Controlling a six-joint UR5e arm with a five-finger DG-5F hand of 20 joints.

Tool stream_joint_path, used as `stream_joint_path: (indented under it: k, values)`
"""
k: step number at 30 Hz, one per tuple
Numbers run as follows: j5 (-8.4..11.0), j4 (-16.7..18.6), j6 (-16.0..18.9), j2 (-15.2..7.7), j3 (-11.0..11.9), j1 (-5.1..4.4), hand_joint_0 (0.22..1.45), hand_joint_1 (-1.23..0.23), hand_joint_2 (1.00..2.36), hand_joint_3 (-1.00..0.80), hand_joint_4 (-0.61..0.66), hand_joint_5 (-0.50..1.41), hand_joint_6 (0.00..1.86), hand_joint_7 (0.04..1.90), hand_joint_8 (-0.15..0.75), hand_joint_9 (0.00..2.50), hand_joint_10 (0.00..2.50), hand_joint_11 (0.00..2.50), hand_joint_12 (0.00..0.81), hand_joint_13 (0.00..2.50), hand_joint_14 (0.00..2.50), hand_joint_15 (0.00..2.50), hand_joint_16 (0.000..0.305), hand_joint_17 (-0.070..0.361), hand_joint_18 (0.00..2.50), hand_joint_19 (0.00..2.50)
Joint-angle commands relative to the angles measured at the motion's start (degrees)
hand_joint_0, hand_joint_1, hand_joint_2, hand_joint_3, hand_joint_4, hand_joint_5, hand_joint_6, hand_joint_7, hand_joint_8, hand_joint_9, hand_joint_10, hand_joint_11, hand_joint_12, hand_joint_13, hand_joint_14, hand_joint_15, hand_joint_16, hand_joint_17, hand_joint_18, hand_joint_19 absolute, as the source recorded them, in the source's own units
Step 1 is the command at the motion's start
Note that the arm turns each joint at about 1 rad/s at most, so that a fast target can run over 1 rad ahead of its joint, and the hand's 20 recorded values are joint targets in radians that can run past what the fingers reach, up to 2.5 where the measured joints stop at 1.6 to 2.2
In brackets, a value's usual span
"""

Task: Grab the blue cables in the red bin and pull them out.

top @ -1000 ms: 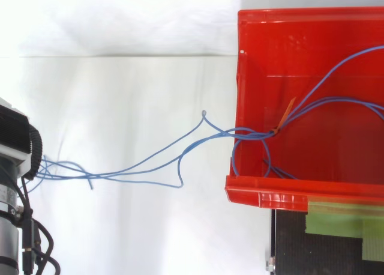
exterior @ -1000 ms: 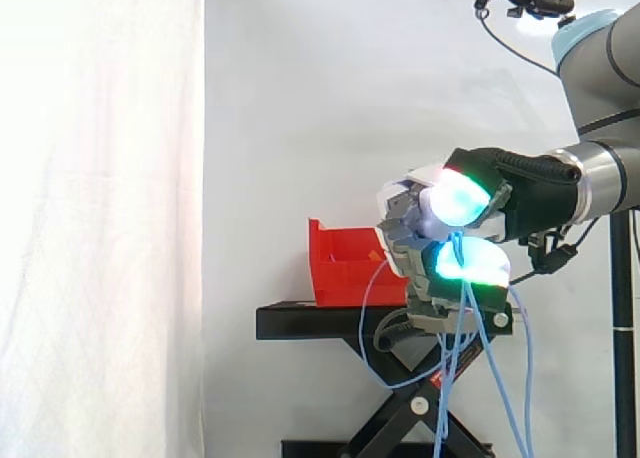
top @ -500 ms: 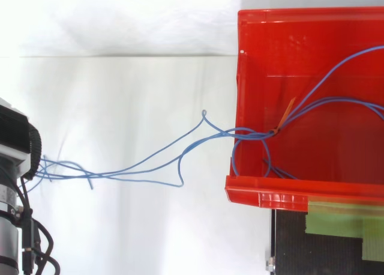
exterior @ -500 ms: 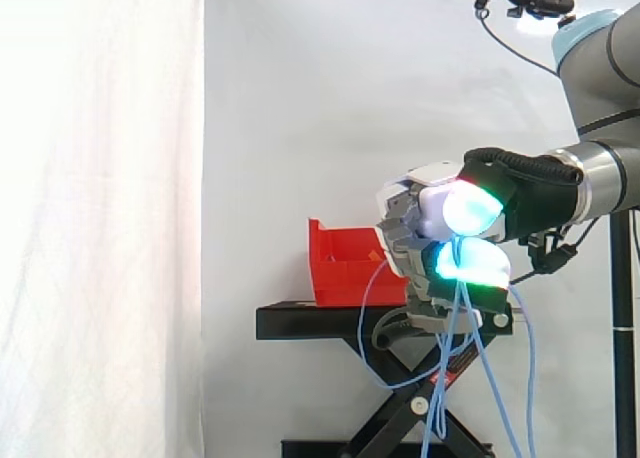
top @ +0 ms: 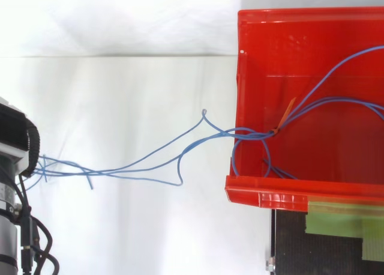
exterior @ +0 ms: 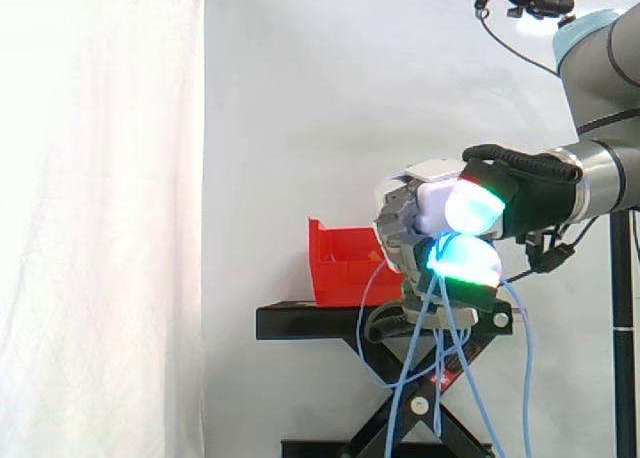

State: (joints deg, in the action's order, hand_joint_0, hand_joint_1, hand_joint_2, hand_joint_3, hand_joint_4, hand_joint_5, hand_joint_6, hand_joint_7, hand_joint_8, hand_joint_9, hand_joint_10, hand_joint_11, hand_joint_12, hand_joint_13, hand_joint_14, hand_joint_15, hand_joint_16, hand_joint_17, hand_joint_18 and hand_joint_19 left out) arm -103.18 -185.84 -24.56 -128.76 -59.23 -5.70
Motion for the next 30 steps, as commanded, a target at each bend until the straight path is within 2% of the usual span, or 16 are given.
stream_joint_path:
  k: [1, 4, 11, 18, 24, 30]
  values:
    - [0.00, 0.9, -0.1, 0.0, 0.1, -0.01, 0.93, -0.93, 1.00, -0.98, 0.18, 0.62, 0.68, 0.60, 0.228, 1.17, 0.37, 1.78, 0.321, 1.26, 0.92, 1.51, 0.044, 0.100, 0.99, 1.20]
    - [0.00, 2.1, -0.6, 0.0, 0.0, -0.01, 0.93, -0.93, 1.00, -1.00, 0.18, 0.61, 0.70, 0.58, 0.229, 1.16, 0.38, 1.77, 0.322, 1.26, 0.92, 1.51, 0.044, 0.100, 0.99, 1.20]
    - [0.00, 7.2, -5.5, 0.0, 0.0, -0.01, 0.92, -0.93, 1.00, -1.00, 0.19, 0.60, 0.70, 0.57, 0.230, 1.15, 0.38, 1.77, 0.323, 1.25, 0.92, 1.52, 0.044, 0.099, 0.99, 1.20]
    - [0.00, 9.4, -8.8, 0.0, 0.0, -0.01, 0.93, -0.92, 1.00, -1.00, 0.19, 0.61, 0.71, 0.57, 0.228, 1.16, 0.39, 1.75, 0.315, 1.25, 0.92, 1.51, 0.044, 0.100, 0.98, 1.21]
    - [0.00, 13.8, -15.4, 0.0, 0.0, -0.01, 0.93, -0.92, 1.00, -1.00, 0.19, 0.61, 0.71, 0.57, 0.224, 1.15, 0.39, 1.76, 0.318, 1.26, 0.92, 1.52, 0.044, 0.099, 0.98, 1.21]
    - [-0.26, 15.9, -18.9, 0.0, 0.1, 0.08, 0.93, -0.92, 1.00, -1.00, 0.19, 0.61, 0.71, 0.57, 0.231, 1.16, 0.39, 1.77, 0.316, 1.26, 0.92, 1.50, 0.044, 0.099, 0.98, 1.21]
